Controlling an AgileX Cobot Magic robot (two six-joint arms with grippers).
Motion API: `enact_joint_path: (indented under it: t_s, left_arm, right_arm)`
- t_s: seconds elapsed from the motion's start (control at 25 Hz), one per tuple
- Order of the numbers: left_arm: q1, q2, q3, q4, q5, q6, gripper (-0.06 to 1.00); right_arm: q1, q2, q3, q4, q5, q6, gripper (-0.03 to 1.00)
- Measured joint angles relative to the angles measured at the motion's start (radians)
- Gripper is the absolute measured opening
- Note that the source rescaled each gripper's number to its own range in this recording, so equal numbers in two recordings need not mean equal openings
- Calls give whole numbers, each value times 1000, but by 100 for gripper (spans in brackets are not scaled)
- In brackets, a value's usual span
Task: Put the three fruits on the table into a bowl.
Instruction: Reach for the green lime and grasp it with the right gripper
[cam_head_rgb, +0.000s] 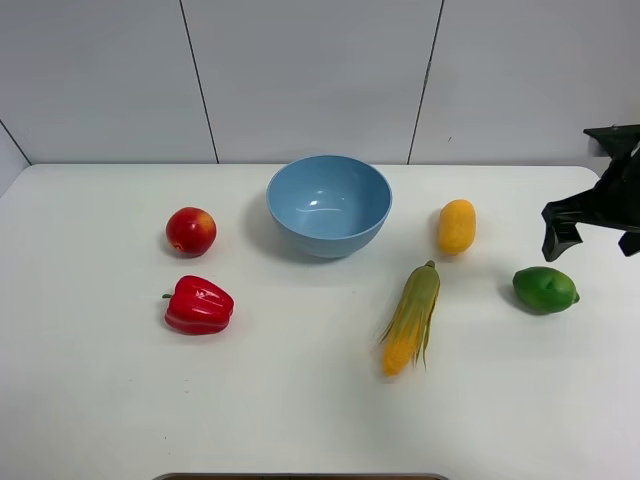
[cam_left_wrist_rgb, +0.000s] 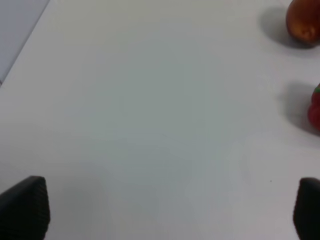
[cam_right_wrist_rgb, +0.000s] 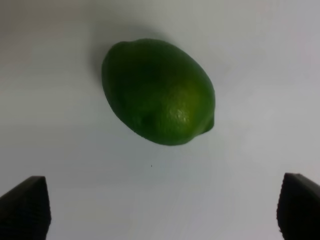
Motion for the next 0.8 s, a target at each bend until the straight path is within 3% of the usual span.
enact_joint_path:
  t_s: [0.2,0.48,0.8]
  left_arm:
    - [0,0,0,0,0,0,100]
    - [0,0,0,0,0,0,100]
    - [0,0,0,1,0,0,100]
  right_arm:
    - [-14,77,0,10,-47,-9,76]
    - [-82,135,0,82,-100,-88,87]
    - [-87,215,-3,134,-147,-160,99]
